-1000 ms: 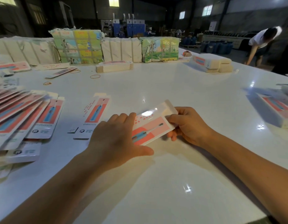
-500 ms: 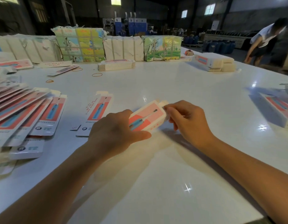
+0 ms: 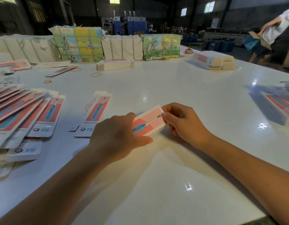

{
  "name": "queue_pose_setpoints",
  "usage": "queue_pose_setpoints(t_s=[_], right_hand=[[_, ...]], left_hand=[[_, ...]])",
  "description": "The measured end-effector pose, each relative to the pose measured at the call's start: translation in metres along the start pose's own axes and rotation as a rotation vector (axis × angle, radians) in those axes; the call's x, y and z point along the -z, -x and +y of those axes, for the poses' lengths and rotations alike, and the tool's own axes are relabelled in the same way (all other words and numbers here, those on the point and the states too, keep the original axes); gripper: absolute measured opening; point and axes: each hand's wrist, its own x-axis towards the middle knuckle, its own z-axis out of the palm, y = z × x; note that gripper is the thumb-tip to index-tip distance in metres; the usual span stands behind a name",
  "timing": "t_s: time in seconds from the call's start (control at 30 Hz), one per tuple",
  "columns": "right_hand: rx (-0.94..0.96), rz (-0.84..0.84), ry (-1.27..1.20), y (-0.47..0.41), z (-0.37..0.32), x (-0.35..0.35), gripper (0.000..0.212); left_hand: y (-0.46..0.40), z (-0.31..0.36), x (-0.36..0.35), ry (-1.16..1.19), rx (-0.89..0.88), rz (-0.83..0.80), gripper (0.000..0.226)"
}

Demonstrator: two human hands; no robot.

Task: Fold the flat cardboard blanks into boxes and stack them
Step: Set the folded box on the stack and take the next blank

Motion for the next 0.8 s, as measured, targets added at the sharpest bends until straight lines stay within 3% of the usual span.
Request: queue_pose_setpoints(t_s=[0.33,0.5,0.63,0.73,0.8], right_hand=[[0.090,-0.067,0.315,0.005,0.003,0.002,0.015],[0.073,-0.111,0.310,0.005,0.004,0.003,0.024],[0.067,-0.156,0.258,0.004,0.002,0.008,0.013],[0.211,0.008,0.425,0.003,0.000,0.010,0.004],[0.234,0.164,0.494,0.002,0.000,0.012,0.037]], left_hand=[[0.003,0.010,-0.006,-0.213,-0.022,0.067,0.054],[0.004,0.009,-0.008,-0.214,-0.032,0.073,0.052],[0.003,0.007,-0.007,-0.186,-0.018,0.037,0.060],[0.002,0.004,-0.005,-0.095,0.001,0.060,0.059],[0.004,0.004,-0.003,-0.027,0.002,0.098,0.052]])
